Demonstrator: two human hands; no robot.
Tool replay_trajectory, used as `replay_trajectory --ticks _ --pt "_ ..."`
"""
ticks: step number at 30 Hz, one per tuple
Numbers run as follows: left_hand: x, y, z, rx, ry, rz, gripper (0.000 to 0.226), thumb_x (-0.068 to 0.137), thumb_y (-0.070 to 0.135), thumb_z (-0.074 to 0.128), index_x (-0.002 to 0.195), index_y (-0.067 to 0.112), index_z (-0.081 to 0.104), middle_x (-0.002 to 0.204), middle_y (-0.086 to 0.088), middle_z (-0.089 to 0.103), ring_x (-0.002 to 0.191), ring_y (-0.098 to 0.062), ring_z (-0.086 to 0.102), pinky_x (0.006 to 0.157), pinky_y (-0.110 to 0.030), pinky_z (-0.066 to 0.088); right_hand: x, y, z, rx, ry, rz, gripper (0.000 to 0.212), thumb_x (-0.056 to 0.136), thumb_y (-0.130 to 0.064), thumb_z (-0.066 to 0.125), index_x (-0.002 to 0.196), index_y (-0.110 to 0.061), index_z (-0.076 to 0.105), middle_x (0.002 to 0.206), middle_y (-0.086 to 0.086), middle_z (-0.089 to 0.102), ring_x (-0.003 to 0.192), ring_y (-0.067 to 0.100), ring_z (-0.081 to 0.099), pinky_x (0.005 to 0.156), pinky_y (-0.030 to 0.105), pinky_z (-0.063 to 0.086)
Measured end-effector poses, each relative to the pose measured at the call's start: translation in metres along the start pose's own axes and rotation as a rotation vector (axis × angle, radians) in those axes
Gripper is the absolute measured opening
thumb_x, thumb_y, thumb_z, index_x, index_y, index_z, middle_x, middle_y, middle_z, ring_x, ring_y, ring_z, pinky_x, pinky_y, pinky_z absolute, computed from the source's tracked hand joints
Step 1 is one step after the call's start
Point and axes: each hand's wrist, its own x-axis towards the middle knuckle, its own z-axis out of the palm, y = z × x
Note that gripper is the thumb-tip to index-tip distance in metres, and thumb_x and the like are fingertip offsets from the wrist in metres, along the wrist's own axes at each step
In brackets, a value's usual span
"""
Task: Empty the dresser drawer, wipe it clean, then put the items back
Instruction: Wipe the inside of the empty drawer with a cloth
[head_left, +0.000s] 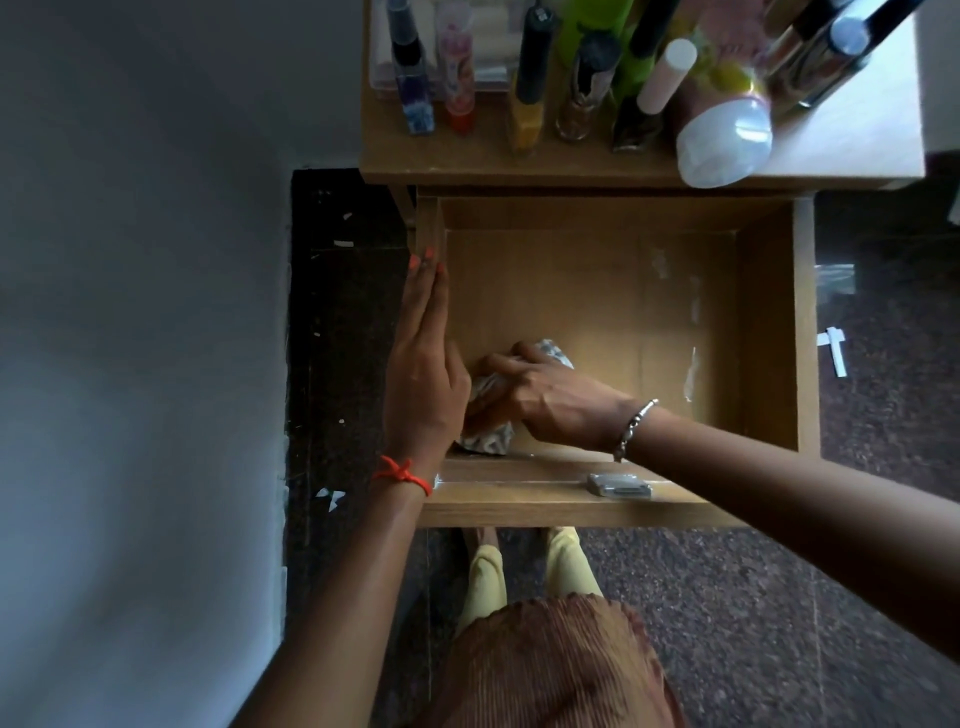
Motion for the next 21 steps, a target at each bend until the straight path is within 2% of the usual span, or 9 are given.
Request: replay_trajectory --ticks 3,6,7,9,12,15,17,18,21 --pt "-0.001 -0.001 0.000 0.014 0.003 -0.005 0.052 0.088 0.005 0.025 0.139 0.003 0.030 0.151 -0.012 0.025 0.138 -0.005 0.010 0.115 -0.020 0.019 -0.008 -0.001 0.003 0.001 0.029 0.013 0.058 0.082 -0.011 0.021 0.119 -0.034 0.060 0.107 0.002 0.070 0.119 0.020 0.032 0.084 0.034 0.022" --pt "-0.001 0.000 0.000 0.007 0.002 -0.001 0.051 0.089 0.001 0.027 0.139 0.003 0.030 0.151 -0.013 0.025 0.139 -0.008 0.012 0.115 -0.021 0.020 -0.020 0.001 0.007 0.019 0.021 0.043 0.048 0.085 -0.007 0.040 0.123 -0.031 0.058 0.119 0.006 0.066 0.128 0.023 0.032 0.091 0.037 0.019" --pt "-0.001 0.000 0.000 0.009 0.006 0.003 0.051 0.088 0.002 0.027 0.139 0.003 0.030 0.151 -0.013 0.026 0.139 -0.010 0.013 0.115 -0.022 0.020 -0.028 0.004 0.007 0.019 0.018 0.053 0.047 0.085 -0.008 0.039 0.122 -0.031 0.058 0.121 0.004 0.064 0.128 0.021 0.031 0.093 0.036 0.020" --pt "-0.001 0.000 0.000 0.017 0.011 -0.002 0.050 0.089 0.003 0.027 0.139 0.002 0.031 0.150 -0.014 0.027 0.139 -0.013 0.015 0.115 -0.016 0.017 -0.047 0.012 0.000 0.056 0.028 0.070 0.048 0.081 -0.015 0.033 0.116 -0.030 0.063 0.117 0.002 0.067 0.122 0.018 0.036 0.091 0.033 0.027" --pt "-0.001 0.000 0.000 0.029 0.006 -0.015 0.049 0.090 0.001 0.029 0.139 0.003 0.031 0.151 -0.013 0.026 0.140 -0.016 0.017 0.114 -0.013 0.015 -0.078 0.028 -0.011 0.120 0.058 0.039 0.042 0.077 -0.027 0.039 0.106 -0.028 0.068 0.101 0.004 0.071 0.108 0.017 0.043 0.080 0.033 0.048" --pt "-0.001 0.000 0.000 0.042 -0.005 -0.010 0.051 0.089 0.007 0.025 0.139 0.003 0.031 0.151 -0.014 0.025 0.141 -0.019 0.017 0.114 -0.014 0.016 -0.089 0.039 -0.016 0.056 -0.005 0.009 0.038 0.077 -0.035 0.043 0.104 -0.030 0.069 0.096 0.009 0.069 0.101 0.024 0.057 0.072 0.028 0.051" --pt "-0.001 0.000 0.001 0.053 -0.006 -0.008 0.049 0.090 0.006 0.025 0.139 0.003 0.031 0.151 -0.014 0.026 0.141 -0.021 0.019 0.114 -0.014 0.017 -0.084 0.044 -0.014 0.000 0.038 -0.018 0.039 0.076 -0.029 0.042 0.102 -0.027 0.071 0.094 0.008 0.072 0.099 0.020 0.052 0.071 0.026 0.047" --pt "-0.001 0.000 0.001 0.057 -0.005 -0.008 0.048 0.090 0.004 0.026 0.139 0.003 0.032 0.151 -0.014 0.026 0.141 -0.022 0.019 0.114 -0.016 0.017 -0.080 0.045 -0.012 -0.011 0.056 -0.022 0.038 0.078 -0.023 0.045 0.106 -0.026 0.069 0.101 0.005 0.072 0.099 0.020 0.049 0.072 0.027 0.046" --pt "-0.001 0.000 0.001 0.061 -0.005 -0.007 0.050 0.089 -0.003 0.030 0.139 0.003 0.031 0.151 -0.013 0.025 0.142 -0.021 0.019 0.115 -0.016 0.017 -0.068 0.052 -0.010 0.017 0.127 0.035 0.048 0.073 -0.002 0.066 0.116 -0.022 0.064 0.121 -0.001 0.065 0.097 0.032 0.058 0.069 0.037 0.054"
